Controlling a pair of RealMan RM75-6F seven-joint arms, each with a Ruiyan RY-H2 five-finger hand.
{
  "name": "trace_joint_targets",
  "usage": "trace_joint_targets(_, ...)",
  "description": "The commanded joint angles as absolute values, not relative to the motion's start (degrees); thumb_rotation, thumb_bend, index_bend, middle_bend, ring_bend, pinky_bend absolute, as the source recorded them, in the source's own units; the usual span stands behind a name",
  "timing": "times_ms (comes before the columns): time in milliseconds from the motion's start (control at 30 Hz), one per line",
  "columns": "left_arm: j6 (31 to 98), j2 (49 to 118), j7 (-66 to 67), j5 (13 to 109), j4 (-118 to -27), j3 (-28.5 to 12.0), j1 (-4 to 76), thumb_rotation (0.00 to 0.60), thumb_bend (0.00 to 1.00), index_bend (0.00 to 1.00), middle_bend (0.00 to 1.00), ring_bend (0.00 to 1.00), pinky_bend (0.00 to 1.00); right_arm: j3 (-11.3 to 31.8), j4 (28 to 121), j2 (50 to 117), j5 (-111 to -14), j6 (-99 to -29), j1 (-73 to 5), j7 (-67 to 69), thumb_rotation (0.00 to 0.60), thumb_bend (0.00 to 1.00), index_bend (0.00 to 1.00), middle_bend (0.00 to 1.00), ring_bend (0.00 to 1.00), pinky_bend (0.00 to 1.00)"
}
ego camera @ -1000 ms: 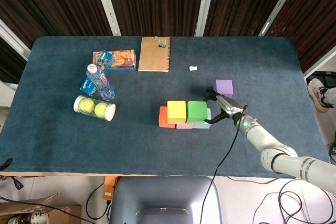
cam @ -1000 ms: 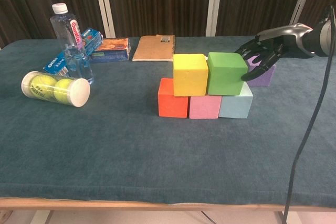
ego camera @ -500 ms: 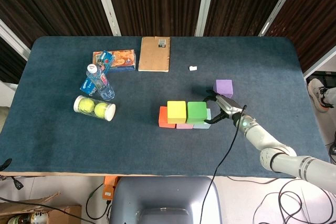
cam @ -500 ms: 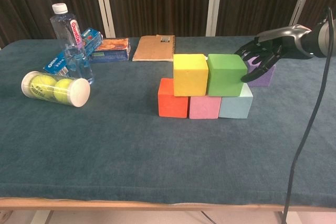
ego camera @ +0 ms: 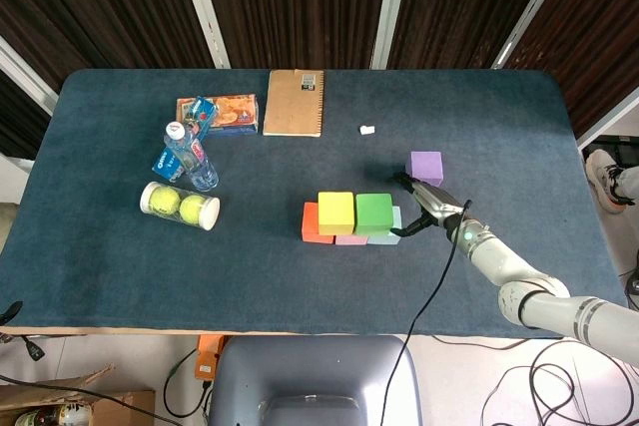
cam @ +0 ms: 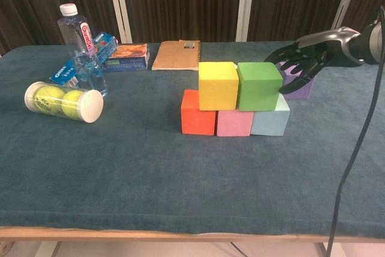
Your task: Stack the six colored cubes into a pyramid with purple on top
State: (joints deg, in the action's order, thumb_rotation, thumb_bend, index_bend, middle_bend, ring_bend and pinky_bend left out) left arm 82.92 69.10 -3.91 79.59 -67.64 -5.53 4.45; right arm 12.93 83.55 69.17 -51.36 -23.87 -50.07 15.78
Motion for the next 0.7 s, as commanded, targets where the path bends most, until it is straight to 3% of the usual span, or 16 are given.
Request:
trace_joint_targets(33, 83.0, 69.1, -3.9, 79.6, -67.6, -5.5, 4.4, 0.575, 0.16, 0.11, 0.05, 0.0, 0.09, 13.1, 84.1, 68.6, -51.7, -23.9, -49.8, 16.1, 0.6, 0.14, 0.07, 0.01, 0.0, 0.0)
trace_joint_targets(233, 83.5, 68.7, -4.1, 79.5, -68.0, -5.6, 4.0, 0.574, 0.16, 0.11, 0.05, 0.0, 0.09, 12.7, 88.6, 62.9, -53.6, -26.1, -48.2, 14.7, 0.6, 0.14, 0.0, 0.0, 0.0, 0.0)
trace_joint_targets(433, 83.9, 68.5, -4.1, 79.5, -68.5, -5.8, 3.9, 0.575, 0.16, 0.11, 0.05, 0.0, 0.09, 15.9, 95.2, 53.3, -54.6, -30.3, -44.1, 18.2, 0.6, 0.14, 0.0, 0.0, 0.0, 0.0)
trace_joint_targets(567, 83.7, 68.5, -3.0, 79.5, -69.2, -5.9, 4.2, 0.574, 0.16, 0.11, 0.05, 0.0, 0.09, 17.0, 94.6, 50.3, -55.1, -30.0, -43.3, 19.7, 0.6, 0.14, 0.0, 0.0, 0.0, 0.0)
trace_joint_targets(700, 83.3, 68.4, -1.7, 79.2, -70.0, -6.0, 4.5, 0.573, 0.16, 0.11, 0.05, 0.0, 0.09, 14.8, 89.8, 51.5, -53.4, -30.9, -44.7, 14.6, 0.6, 0.14, 0.0, 0.0, 0.0, 0.0)
